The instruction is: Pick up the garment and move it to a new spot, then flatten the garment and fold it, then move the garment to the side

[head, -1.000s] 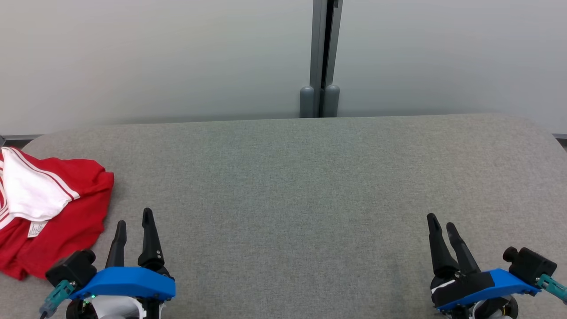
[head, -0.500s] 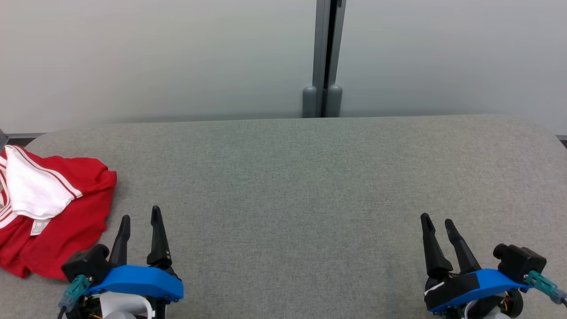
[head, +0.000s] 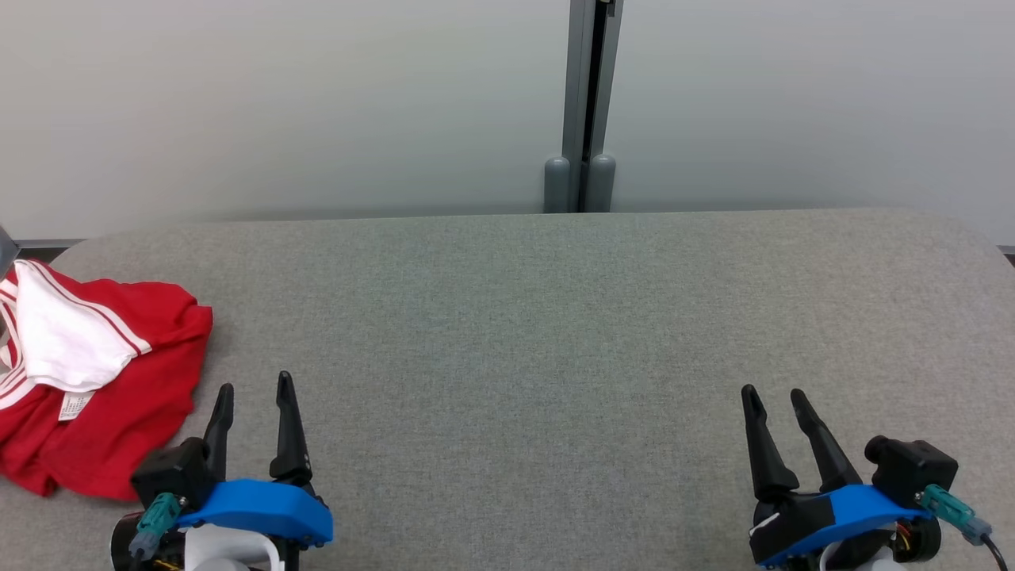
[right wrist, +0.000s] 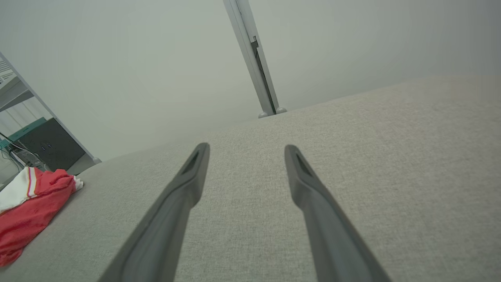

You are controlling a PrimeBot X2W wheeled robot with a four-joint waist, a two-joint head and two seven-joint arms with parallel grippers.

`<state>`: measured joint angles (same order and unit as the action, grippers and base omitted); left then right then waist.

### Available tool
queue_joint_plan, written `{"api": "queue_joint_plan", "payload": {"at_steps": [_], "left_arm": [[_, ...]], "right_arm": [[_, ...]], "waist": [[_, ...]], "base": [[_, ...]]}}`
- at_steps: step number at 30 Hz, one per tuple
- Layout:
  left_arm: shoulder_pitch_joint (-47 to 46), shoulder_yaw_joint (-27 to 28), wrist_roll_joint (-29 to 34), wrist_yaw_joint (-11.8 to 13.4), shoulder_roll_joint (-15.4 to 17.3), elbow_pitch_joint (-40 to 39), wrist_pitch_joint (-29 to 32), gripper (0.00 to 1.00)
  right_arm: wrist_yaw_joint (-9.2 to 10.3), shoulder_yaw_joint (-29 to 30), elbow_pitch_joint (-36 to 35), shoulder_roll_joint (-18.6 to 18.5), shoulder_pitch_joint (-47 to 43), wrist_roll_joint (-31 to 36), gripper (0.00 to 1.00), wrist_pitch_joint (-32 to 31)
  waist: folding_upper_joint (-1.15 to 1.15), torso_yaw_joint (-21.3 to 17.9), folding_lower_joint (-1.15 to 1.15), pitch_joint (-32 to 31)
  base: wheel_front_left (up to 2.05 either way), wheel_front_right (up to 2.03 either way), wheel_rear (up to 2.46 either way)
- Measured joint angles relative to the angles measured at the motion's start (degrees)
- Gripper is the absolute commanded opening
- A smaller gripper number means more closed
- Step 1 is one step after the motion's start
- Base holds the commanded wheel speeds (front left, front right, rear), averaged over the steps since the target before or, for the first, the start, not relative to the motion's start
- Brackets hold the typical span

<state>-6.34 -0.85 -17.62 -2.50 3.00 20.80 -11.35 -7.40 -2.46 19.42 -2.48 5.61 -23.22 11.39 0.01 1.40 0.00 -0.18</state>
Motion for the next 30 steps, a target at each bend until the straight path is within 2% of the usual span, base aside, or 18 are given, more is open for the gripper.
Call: {"api": "queue_joint_plan", "payload": {"at_steps": [30], "left_arm": [[-1.9,-0.6,11.9,1.3,0.1,4.1,-3.4,1.00]], "right_arm": [[-0.02,1.4,4.1,-0.2,1.3,16.7,1.00,3.3]], "waist": [[-0.01,-0.1,0.00,0.0]], "base": [[0.00,0.00,0.00]]}}
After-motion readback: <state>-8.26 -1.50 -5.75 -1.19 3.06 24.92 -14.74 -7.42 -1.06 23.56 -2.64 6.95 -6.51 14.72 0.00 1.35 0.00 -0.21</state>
